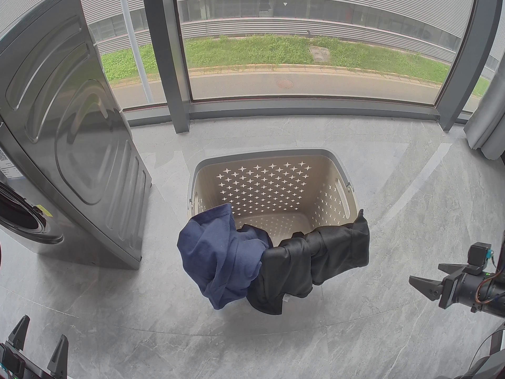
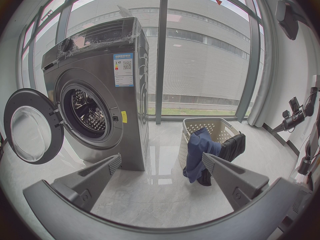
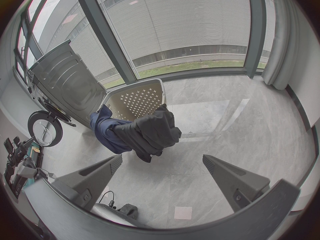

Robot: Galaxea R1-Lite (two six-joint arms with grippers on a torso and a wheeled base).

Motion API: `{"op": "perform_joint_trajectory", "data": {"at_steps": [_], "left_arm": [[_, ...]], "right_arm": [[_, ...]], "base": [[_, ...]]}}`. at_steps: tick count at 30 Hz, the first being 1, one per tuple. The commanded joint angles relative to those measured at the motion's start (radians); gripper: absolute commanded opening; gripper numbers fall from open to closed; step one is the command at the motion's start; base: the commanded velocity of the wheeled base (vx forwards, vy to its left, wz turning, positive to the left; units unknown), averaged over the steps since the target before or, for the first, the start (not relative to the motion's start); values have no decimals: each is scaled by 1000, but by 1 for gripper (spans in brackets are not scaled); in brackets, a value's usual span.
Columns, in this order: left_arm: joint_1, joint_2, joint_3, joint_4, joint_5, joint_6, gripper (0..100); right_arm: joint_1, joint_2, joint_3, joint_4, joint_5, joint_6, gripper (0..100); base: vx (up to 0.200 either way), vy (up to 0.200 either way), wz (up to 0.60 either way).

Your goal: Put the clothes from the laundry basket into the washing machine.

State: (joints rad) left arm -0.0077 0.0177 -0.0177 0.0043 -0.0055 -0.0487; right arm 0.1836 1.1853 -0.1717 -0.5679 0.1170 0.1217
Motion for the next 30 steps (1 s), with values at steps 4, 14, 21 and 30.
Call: {"op": "perform_joint_trajectory", "data": {"at_steps": [4,14,21,30], "left_arm": [[0,-18,16,0,1,-3,100],[0,-18,16,0,1,-3,100],[0,-18,16,0,2,-3,100],[0,-18,16,0,2,-3,100]], "right_arm": [[77,309,-17,-173,-37,15,100],[148,493,-88,-268,-56,50,100],[168,625,-138,-376,-106,56,100],[215,735,-187,-428,-132,62,100]], "base": [[0,0,0],[0,0,0],[0,0,0],[0,0,0]]}}
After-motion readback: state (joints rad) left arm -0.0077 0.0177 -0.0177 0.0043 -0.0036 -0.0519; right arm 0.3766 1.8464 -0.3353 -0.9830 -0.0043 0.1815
